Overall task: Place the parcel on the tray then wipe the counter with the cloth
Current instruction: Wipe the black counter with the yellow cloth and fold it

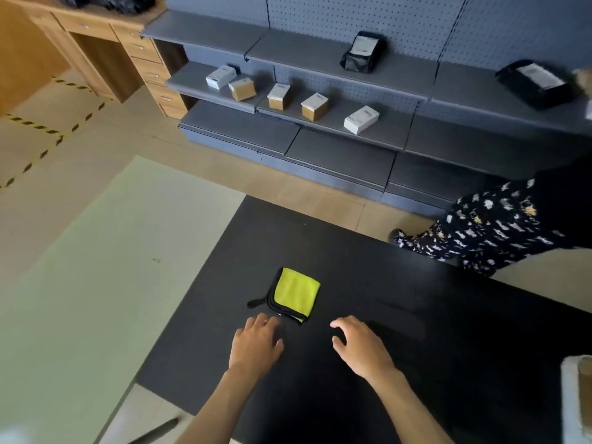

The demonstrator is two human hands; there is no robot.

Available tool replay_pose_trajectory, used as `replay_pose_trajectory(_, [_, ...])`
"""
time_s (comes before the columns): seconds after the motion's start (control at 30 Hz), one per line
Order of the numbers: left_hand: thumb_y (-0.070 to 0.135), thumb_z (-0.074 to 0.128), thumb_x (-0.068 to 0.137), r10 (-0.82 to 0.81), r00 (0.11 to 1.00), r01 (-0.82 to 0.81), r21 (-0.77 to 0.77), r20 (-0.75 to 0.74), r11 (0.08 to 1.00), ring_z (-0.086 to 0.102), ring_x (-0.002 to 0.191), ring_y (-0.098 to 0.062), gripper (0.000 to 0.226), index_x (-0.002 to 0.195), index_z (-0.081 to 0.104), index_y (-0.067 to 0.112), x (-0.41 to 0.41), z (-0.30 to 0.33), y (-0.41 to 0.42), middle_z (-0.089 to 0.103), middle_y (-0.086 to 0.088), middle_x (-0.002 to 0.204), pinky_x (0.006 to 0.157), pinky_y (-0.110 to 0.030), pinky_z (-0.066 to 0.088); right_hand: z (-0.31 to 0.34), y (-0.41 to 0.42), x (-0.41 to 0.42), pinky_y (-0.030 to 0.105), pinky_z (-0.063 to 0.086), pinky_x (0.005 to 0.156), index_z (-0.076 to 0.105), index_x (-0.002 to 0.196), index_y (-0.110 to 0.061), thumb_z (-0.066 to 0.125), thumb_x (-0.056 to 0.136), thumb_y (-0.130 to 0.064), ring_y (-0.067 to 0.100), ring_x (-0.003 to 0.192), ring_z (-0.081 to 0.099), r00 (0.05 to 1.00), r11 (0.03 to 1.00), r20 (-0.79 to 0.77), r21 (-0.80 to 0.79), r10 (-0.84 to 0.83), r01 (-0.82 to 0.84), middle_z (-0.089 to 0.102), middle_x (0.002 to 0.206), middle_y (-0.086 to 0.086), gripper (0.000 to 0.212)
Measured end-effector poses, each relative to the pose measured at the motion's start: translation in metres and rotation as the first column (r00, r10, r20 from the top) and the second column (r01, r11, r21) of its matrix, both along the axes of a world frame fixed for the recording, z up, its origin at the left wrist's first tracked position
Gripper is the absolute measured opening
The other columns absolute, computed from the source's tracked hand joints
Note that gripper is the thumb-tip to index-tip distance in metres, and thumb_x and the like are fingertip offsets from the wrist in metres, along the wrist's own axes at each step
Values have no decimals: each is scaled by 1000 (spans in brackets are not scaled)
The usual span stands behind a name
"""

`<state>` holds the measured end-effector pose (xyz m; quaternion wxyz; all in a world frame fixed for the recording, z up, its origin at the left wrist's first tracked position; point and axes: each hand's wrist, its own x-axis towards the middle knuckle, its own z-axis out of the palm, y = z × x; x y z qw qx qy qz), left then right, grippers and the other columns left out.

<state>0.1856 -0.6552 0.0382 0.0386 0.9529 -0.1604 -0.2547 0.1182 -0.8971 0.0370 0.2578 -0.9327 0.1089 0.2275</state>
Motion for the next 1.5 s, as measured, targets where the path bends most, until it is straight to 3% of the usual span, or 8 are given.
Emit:
replay_pose_trajectory(0.3, [45, 50, 96, 22, 999, -23, -72, -25, 997, 51, 125, -18, 47, 140, 50, 31, 39, -41, 31, 50, 8, 142, 98, -36, 48, -37, 74, 124, 43, 50, 97, 49, 147, -25, 60, 101, -26, 28, 126, 53, 997, 995, 56, -87, 58, -53, 48, 142, 2, 47])
replay_pose_trajectory(0.4, [41, 56, 93, 69, 998, -68, -151, 4, 986, 59, 113, -16, 37, 129, 60, 30, 38, -53, 34, 58, 9, 130, 89, -34, 52, -53, 96, 136, 46, 46, 106, 35, 159, -31, 64, 100, -37, 28, 138, 43, 997, 988, -8, -135, 80, -80, 40, 151, 2, 66])
replay_pose_trajectory(0.47, [37, 65, 88, 103, 994, -94, -209, 35, 974, 63, 99, -15, 30, 117, 66, 29, 34, -60, 35, 64, 10, 118, 78, -32, 55, -63, 108, 136, 49, 45, 106, 38, 156, -31, 70, 94, -43, 30, 139, 41, 996, 978, -50, -188, 77, -86, 41, 151, 3, 71])
replay_pose_trajectory(0.57, [31, 73, 83, 136, 989, -114, -264, 65, 958, 64, 91, -12, 27, 110, 69, 28, 24, -67, 34, 66, 12, 109, 73, -30, 56, -74, 109, 134, 51, 52, 93, 52, 141, -29, 77, 88, -39, 33, 125, 50, 996, 963, 11, -255, 91, -85, 52, 136, 5, 59])
replay_pose_trajectory(0.7, [29, 74, 84, 154, 986, -133, -276, 59, 952, 64, 91, -10, 25, 109, 70, 30, 5, -68, 28, 65, 14, 108, 75, -29, 55, -82, 84, 128, 46, 55, 75, 63, 118, -29, 70, 89, -9, 31, 102, 59, 986, 958, 110, -271, 127, -93, 59, 110, 3, 36])
replay_pose_trajectory(1.13, [20, 73, 81, 23, 994, 10, -288, 109, 958, 65, 88, -18, 24, 103, 70, 29, -37, -57, -25, 64, 10, 98, 69, -36, 55, -73, 4, -38, 39, 52, 86, 62, 122, -33, 70, 93, -27, 23, 107, 57, 994, 959, 38, -259, -105, 111, 60, 117, -5, 30])
replay_pose_trajectory(1.33, [30, 55, 94, -2, 1000, 1, -214, -8, 977, 54, 116, -20, 32, 125, 62, 29, -80, -46, -68, 59, 6, 125, 93, -40, 50, -69, 6, -125, 42, 50, 96, 62, 125, -33, 70, 93, -28, 23, 116, 54, 981, 960, -33, -216, -192, 180, 59, 122, -5, 33])
replay_pose_trajectory(1.5, [30, 57, 94, -12, 1000, 12, -107, 0, 994, 48, 124, -25, 34, 128, 61, 26, -106, -45, -83, 54, 1, 135, 97, -43, 46, -70, 18, -176, 41, 45, 95, 61, 120, -33, 72, 88, -34, 25, 121, 51, 973, 962, -3, -153, -231, 228, 56, 126, -5, 34])
